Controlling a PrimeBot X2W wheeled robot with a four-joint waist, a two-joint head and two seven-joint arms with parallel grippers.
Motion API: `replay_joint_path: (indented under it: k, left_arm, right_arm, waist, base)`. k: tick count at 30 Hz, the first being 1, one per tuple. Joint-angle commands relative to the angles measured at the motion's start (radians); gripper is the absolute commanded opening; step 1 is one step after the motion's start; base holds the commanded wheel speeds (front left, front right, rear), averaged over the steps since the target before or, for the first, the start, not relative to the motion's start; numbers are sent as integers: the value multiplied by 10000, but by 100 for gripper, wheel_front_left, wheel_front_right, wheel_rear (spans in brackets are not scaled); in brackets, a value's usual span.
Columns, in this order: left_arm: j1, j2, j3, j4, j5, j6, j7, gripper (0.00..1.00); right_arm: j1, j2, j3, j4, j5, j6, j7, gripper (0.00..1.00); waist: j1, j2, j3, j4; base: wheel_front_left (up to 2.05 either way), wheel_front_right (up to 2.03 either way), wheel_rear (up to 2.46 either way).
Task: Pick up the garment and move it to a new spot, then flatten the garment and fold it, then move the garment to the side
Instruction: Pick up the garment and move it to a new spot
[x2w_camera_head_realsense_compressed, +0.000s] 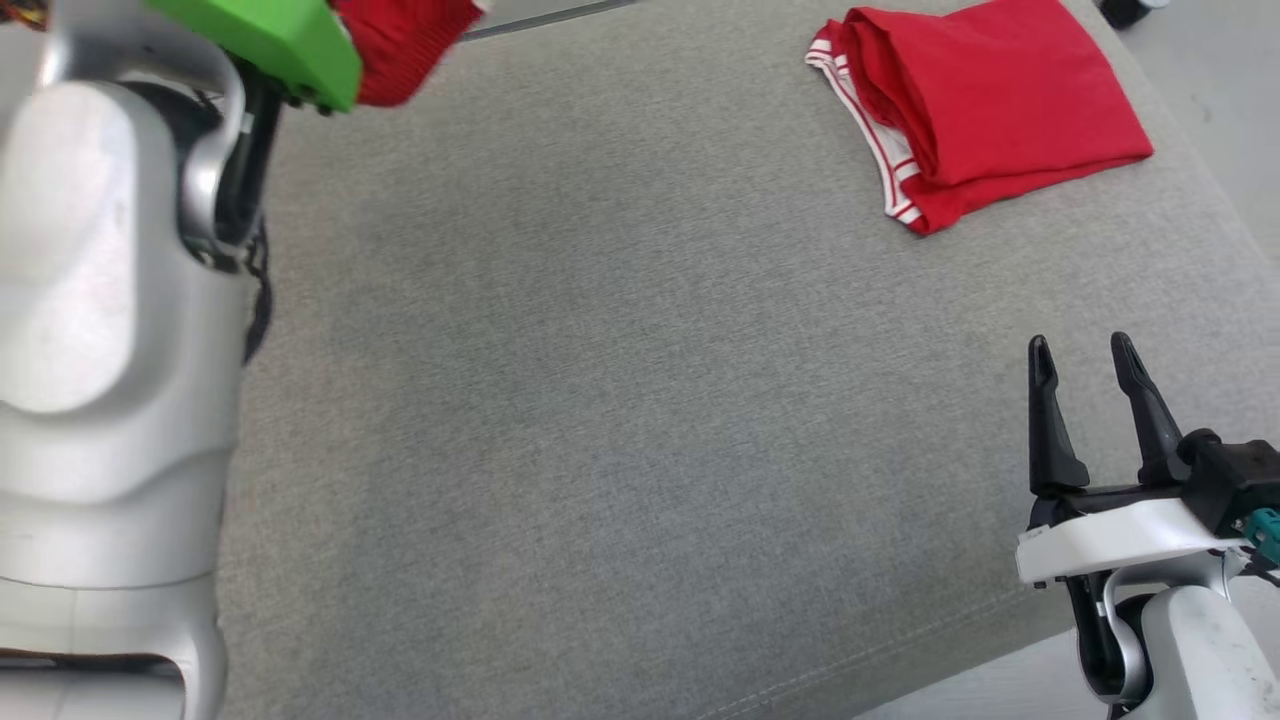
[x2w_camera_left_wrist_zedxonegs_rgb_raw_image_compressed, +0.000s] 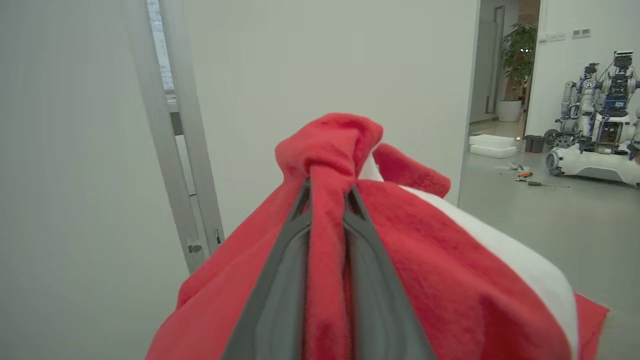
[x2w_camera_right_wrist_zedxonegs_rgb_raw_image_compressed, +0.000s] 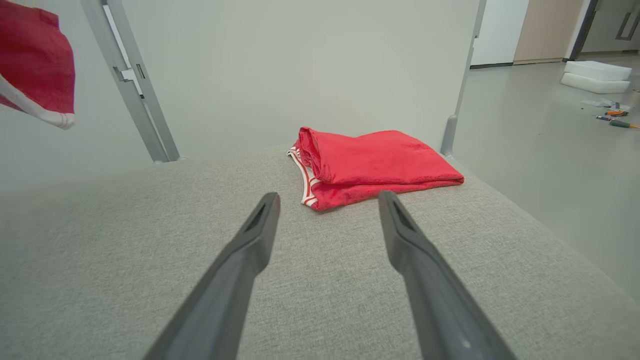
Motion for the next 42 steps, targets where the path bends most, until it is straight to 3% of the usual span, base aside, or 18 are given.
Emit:
replay_joint_path:
  k: [1, 9, 17, 18, 19, 20, 30, 42]
  left_arm:
    - [363, -106, -108, -32, -112, -16, -25, 0]
    - [1993, -817, -868, 401, -101, 151, -378, 0]
    - [3695, -1305, -1770, 1785, -376, 271, -1207, 0]
    - [3870, -1346, -1895, 1993, -452, 270, -1326, 15]
    - [3977, -1361, -1995, 2143, -522, 269, -1443, 46]
    - [4101, -1384, -2175, 2356, -542, 258, -1526, 100]
    - [3995, -1428, -2914, 2684, -1156, 591, -3069, 100]
    - [5168, -614, -1268, 1260, -802, 1225, -3602, 100]
  right_arm:
    - [102, 38, 16, 29, 59, -19, -27, 100]
    - [113, 169, 140, 75, 112, -19, -28, 100]
    - [-51, 232, 419, 222, 163, -19, -28, 100]
    - [-71, 239, 460, 245, 176, -19, -28, 100]
    - [-89, 244, 488, 265, 186, -19, -28, 100]
    - [-110, 258, 532, 294, 201, -18, -28, 100]
    - [161, 151, 579, 401, 114, -19, -29, 100]
    - [532, -168, 472, 343, -8, -18, -29, 100]
  waist:
    - [0, -1, -215, -527]
    - [0, -1, -125, -709]
    - [0, -1, -17, -531]
    - [0, -1, -14, -495]
    - [0, -1, -16, -464]
    - [0, -1, -21, -428]
    - [0, -1, -564, 221]
    - [0, -1, -1611, 1595]
  base:
    - [0, 0, 0]
    - [0, 0, 0]
    - [0, 0, 0]
    - [0, 0, 0]
    - [0, 0, 0]
    - [0, 0, 0]
    - [0, 0, 0]
    - [0, 0, 0]
